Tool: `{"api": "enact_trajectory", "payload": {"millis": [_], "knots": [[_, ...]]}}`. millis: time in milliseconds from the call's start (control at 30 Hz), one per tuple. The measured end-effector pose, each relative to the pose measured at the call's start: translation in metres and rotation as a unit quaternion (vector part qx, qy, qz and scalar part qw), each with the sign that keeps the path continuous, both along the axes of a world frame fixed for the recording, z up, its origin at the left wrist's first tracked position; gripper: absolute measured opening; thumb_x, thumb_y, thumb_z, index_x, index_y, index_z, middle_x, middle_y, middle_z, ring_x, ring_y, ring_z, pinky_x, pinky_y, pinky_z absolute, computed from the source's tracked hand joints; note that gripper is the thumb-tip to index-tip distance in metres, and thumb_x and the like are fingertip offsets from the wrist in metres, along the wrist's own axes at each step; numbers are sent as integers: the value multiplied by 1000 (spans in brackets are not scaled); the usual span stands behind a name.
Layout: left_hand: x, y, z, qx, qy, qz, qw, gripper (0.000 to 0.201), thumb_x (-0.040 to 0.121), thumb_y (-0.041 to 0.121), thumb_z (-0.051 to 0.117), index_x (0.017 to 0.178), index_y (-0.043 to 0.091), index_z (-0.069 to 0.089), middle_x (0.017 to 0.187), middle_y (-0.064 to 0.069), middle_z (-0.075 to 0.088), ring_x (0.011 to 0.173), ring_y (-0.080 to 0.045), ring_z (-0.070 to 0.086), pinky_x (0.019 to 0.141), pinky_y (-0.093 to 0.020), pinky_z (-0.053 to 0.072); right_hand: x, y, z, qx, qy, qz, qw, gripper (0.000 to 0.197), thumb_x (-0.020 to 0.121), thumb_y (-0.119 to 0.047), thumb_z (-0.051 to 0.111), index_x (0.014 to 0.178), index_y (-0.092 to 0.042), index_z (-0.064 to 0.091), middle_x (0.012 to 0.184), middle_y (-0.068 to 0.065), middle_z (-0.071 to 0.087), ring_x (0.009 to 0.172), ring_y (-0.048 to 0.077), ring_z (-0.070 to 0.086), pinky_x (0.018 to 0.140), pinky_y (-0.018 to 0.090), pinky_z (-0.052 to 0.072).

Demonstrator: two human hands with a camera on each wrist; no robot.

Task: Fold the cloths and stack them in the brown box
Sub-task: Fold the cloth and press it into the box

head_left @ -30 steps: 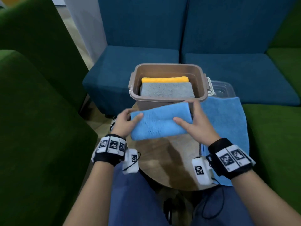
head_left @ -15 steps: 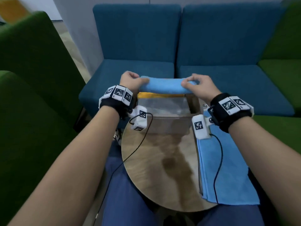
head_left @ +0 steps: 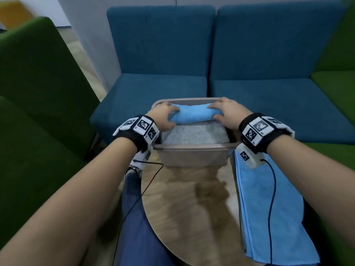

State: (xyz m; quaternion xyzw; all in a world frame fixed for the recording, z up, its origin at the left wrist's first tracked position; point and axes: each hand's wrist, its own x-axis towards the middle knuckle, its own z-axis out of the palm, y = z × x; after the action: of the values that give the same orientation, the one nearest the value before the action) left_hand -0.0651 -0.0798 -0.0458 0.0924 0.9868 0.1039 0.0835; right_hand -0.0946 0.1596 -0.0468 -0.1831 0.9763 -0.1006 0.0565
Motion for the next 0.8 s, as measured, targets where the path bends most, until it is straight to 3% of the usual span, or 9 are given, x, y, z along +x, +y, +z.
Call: {"api": "enact_trajectory", "payload": {"millis": [100,167,233,367,433,533,633,800], "knots": [[2,-9,-10,-116,-30,13,993,66,92,34,56,151,32,24,158,-3,19,147,-22,7,118,-53,10,8,8,-3,98,21,-25,995,46,99,-39,47,144,-43,38,151,-8,36,141,26,24,108,60,21],[8,-15,-22,-96,-52,31,993,71,94,39,51,153,35,12,162,2,10,148,-18,-8,116,-59,6,16,16,-16,86,-41,-31,995,51,100,-43,42,148,-49,25,154,-15,32,149,22,1,107,72,14],[15,-16,-31,-72,-50,39,995,73,94,37,47,153,35,4,162,7,5,147,-16,-16,114,-64,7,24,24,-28,42,-61,-31,997,54,101,-44,39,150,-51,16,153,-19,33,149,18,-15,106,76,10],[25,-10,-31,-83,-45,44,995,79,91,39,48,154,35,1,162,10,4,146,-16,-19,114,-63,14,33,28,-39,2,-36,-45,998,54,99,-42,43,149,-48,23,155,-15,31,148,17,-17,108,72,20],[27,-8,-29,-85,-52,40,994,82,88,42,51,154,35,2,162,12,5,146,-16,-20,113,-62,18,39,27,-38,5,-34,-55,998,55,98,-38,44,149,-46,26,151,-13,37,148,19,-17,107,71,24],[36,-8,-28,-90,-61,33,994,88,84,44,56,153,36,2,161,13,6,146,-15,-21,113,-61,19,54,24,-32,41,-47,-65,996,59,96,-32,44,149,-46,24,143,-14,47,147,18,-18,104,74,22],[53,-8,-27,-89,-61,25,994,94,81,45,61,153,36,1,161,14,6,145,-16,-23,114,-60,18,73,22,-26,80,-50,-67,993,68,89,-26,48,149,-48,24,148,-10,42,147,19,-19,106,73,19],[92,-13,-34,-99,-39,5,994,99,78,49,62,153,34,-1,162,11,6,145,-16,-24,115,-53,20,115,19,-26,97,-38,-60,993,71,86,-25,50,149,-45,26,143,1,50,148,25,-12,109,62,23]]}}
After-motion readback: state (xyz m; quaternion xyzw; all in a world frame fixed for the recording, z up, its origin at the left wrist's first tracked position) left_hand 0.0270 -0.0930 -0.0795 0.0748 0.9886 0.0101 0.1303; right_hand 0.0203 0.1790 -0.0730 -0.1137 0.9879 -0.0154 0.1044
